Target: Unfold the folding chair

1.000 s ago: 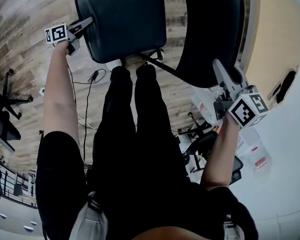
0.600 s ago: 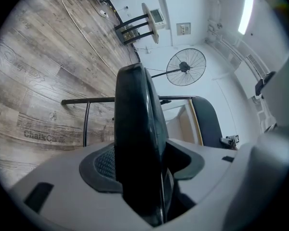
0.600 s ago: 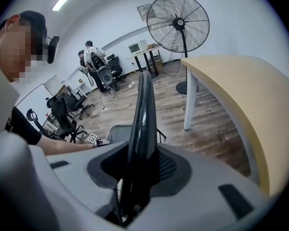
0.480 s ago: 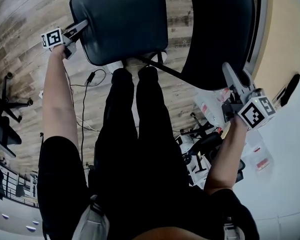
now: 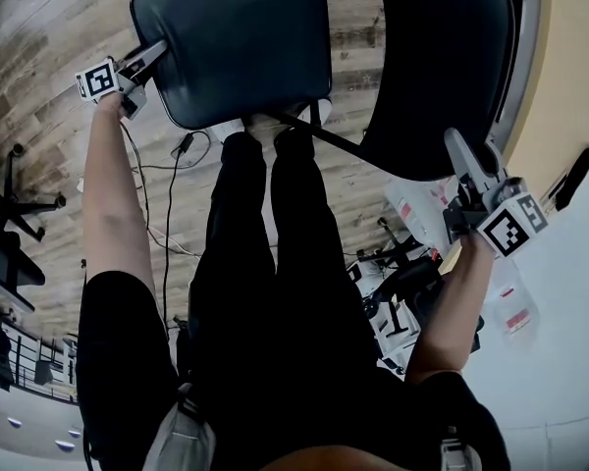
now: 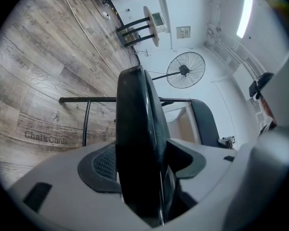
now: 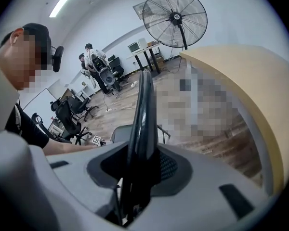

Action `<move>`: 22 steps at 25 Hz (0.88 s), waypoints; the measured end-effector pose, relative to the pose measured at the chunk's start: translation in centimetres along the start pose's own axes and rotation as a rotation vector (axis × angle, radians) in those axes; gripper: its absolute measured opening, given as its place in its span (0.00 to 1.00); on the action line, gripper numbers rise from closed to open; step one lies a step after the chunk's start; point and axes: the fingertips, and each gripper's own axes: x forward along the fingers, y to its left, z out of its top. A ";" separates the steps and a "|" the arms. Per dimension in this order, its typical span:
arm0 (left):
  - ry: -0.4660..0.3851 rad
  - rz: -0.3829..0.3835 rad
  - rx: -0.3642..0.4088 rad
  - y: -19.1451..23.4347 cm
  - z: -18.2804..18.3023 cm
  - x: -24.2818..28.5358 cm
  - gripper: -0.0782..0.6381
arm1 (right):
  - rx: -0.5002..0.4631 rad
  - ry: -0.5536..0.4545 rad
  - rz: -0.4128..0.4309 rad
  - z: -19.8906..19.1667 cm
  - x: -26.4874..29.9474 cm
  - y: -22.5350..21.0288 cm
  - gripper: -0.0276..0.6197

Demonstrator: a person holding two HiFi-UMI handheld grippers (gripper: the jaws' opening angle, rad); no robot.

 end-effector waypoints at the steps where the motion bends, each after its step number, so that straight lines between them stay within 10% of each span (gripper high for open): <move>1: -0.006 0.008 0.000 0.0 0.0 -0.2 0.51 | -0.003 0.000 0.001 0.0 0.0 0.0 0.23; 9: 0.033 0.198 0.086 -2.7 -1.5 -3.3 0.57 | 0.018 0.021 -0.055 -0.7 -0.7 -0.6 0.45; 22: 0.027 0.396 0.235 -16.5 -4.4 -9.8 0.57 | -0.066 -0.039 -0.105 2.9 -5.4 1.0 0.50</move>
